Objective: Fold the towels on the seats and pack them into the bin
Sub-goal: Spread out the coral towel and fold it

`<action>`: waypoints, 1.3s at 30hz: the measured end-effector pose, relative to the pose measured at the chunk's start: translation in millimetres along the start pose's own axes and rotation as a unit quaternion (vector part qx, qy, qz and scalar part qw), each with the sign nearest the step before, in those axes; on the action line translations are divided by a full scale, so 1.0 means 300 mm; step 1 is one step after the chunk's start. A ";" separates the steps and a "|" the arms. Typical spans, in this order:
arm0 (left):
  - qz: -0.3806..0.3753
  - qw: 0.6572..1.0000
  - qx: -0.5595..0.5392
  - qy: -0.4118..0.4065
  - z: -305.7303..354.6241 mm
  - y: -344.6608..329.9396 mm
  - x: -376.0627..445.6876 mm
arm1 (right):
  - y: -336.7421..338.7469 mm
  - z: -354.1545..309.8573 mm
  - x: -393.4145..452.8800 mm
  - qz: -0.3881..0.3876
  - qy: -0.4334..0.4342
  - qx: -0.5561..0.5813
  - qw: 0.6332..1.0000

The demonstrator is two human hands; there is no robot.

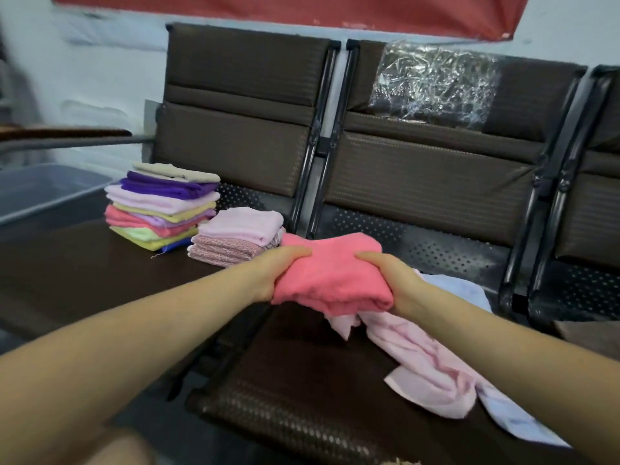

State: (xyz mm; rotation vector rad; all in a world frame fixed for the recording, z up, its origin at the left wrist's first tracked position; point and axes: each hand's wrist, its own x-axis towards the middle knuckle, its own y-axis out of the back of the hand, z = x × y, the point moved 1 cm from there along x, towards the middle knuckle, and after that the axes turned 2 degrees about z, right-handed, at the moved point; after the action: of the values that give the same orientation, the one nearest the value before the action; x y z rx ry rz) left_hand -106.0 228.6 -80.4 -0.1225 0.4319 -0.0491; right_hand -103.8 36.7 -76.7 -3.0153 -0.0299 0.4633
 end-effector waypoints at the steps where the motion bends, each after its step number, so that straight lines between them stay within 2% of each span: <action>1: 0.004 1.000 0.017 -0.012 0.025 0.032 0.033 | -0.037 -0.020 0.046 0.011 0.002 -0.001 1.000; 4: 0.076 0.992 0.050 -0.086 0.126 0.139 0.087 | -0.173 -0.081 0.196 0.029 0.020 -0.046 0.998; 6: 0.134 0.979 0.082 -0.127 0.213 0.237 0.145 | -0.289 -0.133 0.308 0.020 0.041 -0.038 0.998; 9: 0.184 0.965 0.073 -0.173 0.345 0.354 0.276 | -0.443 -0.203 0.469 0.010 0.090 -0.006 0.996; 11: 0.279 0.918 0.193 -0.207 0.417 0.446 0.382 | -0.526 -0.217 0.562 0.005 0.107 0.009 0.994; 12: 0.318 0.879 0.290 -0.206 0.430 0.495 0.436 | -0.560 -0.197 0.623 0.002 0.102 0.003 0.995; 13: 0.350 0.824 0.398 -0.199 0.427 0.527 0.466 | -0.583 -0.168 0.671 -0.005 0.087 -0.015 0.996; 15: 0.345 0.748 0.541 -0.169 0.368 0.590 0.554 | -0.616 -0.073 0.738 -0.009 0.042 -0.079 0.996; 17: 0.293 0.722 0.612 -0.135 0.276 0.599 0.604 | -0.620 0.018 0.778 -0.007 0.025 -0.152 0.988; 19: 0.250 0.741 0.612 -0.119 0.191 0.594 0.638 | -0.592 0.080 0.808 -0.006 0.043 -0.181 0.982; 21: 0.269 0.755 0.581 -0.142 0.157 0.585 0.632 | -0.551 0.082 0.753 -0.004 0.030 -0.159 0.987; 23: 0.276 0.751 0.578 -0.163 0.172 0.546 0.566 | -0.479 0.059 0.665 -0.009 0.007 -0.159 0.987; 29: 0.243 0.789 0.518 -0.222 0.215 0.278 0.275 | -0.141 -0.062 0.351 0.007 0.036 -0.209 0.977; 32: 0.189 0.821 0.486 -0.233 0.175 0.122 0.169 | 0.039 -0.090 0.194 0.046 0.047 -0.212 0.975; 35: 0.125 0.878 0.401 -0.228 0.126 -0.061 0.080 | 0.210 -0.063 0.050 0.084 0.055 -0.195 0.976; 37: 0.076 0.917 0.344 -0.189 0.089 -0.171 0.042 | 0.306 -0.005 -0.005 0.114 0.050 -0.208 0.970; 39: 0.031 0.933 0.330 -0.140 0.033 -0.281 0.011 | 0.406 0.056 -0.060 0.145 0.043 -0.239 0.959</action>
State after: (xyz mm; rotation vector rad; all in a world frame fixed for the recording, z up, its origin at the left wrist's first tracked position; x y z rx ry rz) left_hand -100.7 145.8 -62.1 0.5431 0.1161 -0.1104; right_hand -125.3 -83.9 -98.6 -3.5339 0.3625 0.3908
